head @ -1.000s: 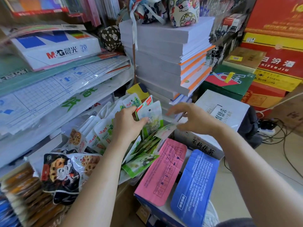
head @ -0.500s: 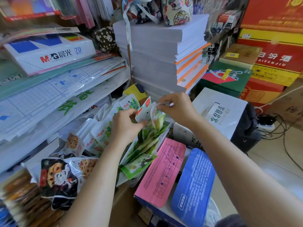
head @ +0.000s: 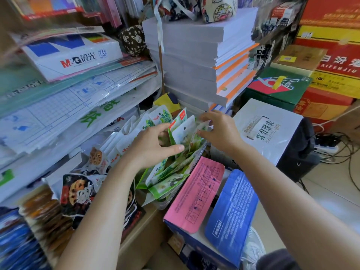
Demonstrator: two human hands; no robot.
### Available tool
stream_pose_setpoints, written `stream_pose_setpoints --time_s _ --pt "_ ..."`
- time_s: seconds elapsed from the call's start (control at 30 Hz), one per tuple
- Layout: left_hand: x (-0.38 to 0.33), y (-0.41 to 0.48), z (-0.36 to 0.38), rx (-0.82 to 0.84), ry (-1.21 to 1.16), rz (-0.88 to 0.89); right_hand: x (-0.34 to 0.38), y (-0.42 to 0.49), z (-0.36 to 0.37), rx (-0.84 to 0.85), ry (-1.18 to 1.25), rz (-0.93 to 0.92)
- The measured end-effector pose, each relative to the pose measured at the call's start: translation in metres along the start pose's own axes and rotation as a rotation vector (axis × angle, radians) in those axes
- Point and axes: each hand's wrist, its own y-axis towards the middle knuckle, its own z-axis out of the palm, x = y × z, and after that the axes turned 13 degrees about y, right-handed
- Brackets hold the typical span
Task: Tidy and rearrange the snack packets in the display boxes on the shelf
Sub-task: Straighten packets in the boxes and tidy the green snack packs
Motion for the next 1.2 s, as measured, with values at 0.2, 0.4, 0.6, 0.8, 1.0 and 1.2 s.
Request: stream_pose_setpoints --time_s 0.2,0.4,0.6,0.8,1.0,1.2 --pt "0.011 -0.051 0.001 -0.127 0.061 0.062 0.031 -0.048 -0.013 0.003 0.088 -0.195" --pt "0.005 -0.102 0.0 -0.067 0.336 0.247 0.043 -0.08 -0.003 0.559 0.118 -0.123" --pt "0.021 -0.097 0.016 -0.39 0.39 0.271 0.051 -0.079 0.024 0.293 0.243 -0.063" --pt "0.042 -0.083 0.004 -0.535 0.396 0.018 0.056 -0.072 0.049 0.273 0.067 -0.139" --pt "0.053 -0.079 0.001 -0.508 0.307 -0.046 0.05 -0.072 0.061 0.3 -0.077 -0.219" --pt "0.051 -0.087 -0.006 -0.43 0.202 -0.129 0.039 -0.063 0.056 0.227 -0.132 -0.235"
